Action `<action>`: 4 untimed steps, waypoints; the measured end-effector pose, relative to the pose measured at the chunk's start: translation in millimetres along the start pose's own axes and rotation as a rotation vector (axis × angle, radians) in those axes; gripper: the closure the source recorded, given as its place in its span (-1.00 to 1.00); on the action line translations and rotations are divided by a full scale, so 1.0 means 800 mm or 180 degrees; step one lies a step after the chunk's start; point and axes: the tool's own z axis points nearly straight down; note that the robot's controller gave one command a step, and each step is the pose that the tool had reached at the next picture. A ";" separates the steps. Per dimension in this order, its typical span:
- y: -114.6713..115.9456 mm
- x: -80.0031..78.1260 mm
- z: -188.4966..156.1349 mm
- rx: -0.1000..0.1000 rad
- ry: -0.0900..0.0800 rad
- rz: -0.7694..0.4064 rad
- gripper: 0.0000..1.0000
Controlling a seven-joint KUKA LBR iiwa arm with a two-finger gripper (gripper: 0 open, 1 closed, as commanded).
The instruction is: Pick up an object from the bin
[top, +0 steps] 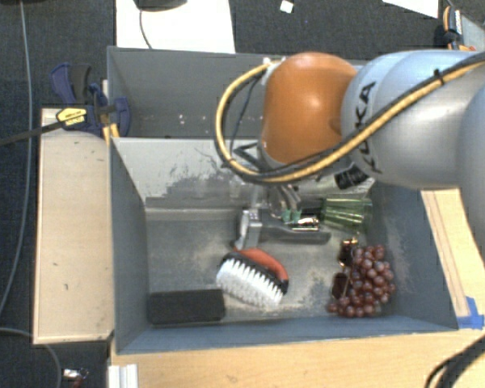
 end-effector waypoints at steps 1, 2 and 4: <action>-0.001 -0.002 -0.006 -0.0003 -0.0026 0.0017 -1.00; -0.058 0.062 0.137 -0.0032 -0.0060 -0.0265 -1.00; -0.043 0.106 0.110 -0.0032 -0.0062 -0.0280 -1.00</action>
Offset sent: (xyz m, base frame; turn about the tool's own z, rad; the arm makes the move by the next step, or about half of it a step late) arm -0.0549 -0.0526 -0.1178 -0.0805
